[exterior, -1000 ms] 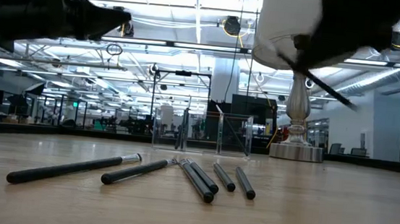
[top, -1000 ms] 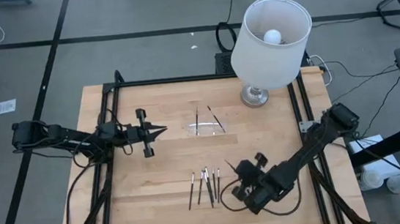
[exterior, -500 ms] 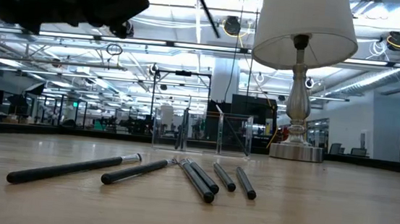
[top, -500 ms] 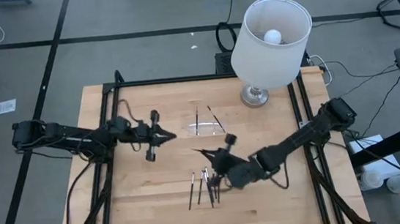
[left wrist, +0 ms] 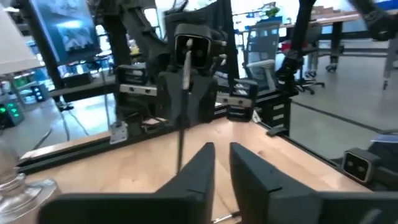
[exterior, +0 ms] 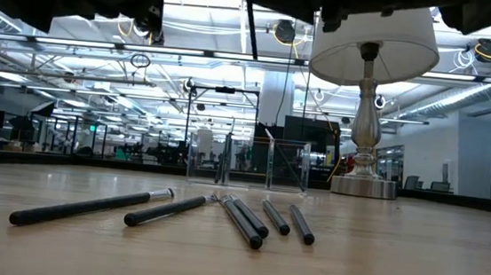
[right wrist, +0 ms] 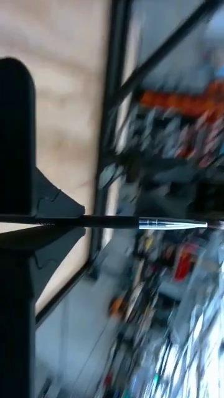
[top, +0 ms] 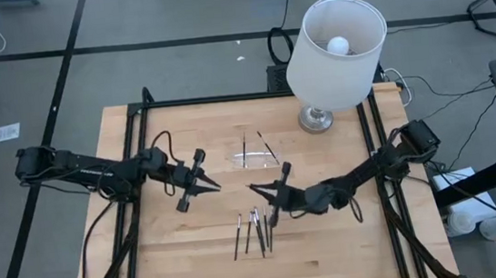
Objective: Put items in baskets/containers
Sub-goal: Put the black liner brush transparent organizer
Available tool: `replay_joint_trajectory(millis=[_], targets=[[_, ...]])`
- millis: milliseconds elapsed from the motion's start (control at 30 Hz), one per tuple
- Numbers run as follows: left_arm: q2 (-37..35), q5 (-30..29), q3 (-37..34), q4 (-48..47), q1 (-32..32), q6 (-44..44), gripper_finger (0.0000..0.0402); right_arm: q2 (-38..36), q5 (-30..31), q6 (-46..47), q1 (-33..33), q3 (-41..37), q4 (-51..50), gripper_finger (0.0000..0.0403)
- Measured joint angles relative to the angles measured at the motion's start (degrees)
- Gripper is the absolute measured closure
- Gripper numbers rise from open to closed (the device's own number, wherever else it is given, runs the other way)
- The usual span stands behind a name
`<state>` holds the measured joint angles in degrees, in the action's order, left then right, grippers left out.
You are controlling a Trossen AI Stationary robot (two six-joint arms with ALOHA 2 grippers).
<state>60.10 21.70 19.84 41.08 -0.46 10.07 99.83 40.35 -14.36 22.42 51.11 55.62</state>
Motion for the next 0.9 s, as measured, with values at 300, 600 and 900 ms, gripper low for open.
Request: replay_joint_trajectory(millis=[300,600,900], targets=[[0.0,-7.7,0.0,2.9,-2.3,-2.6,0.0182,1.1,-3.3,3.0,-1.0,-1.0,3.4,0.0403],[0.5,-8.2,0.0,3.5,-3.0,-3.1,0.0139,6.8,-4.4,2.0,-3.0,3.7,5.1,0.0403],[4.7,-8.2,0.0,8.3,-4.0,-3.3,0.0155,12.9,-4.4,-0.1,-3.7,12.0,1.9,0.0403]])
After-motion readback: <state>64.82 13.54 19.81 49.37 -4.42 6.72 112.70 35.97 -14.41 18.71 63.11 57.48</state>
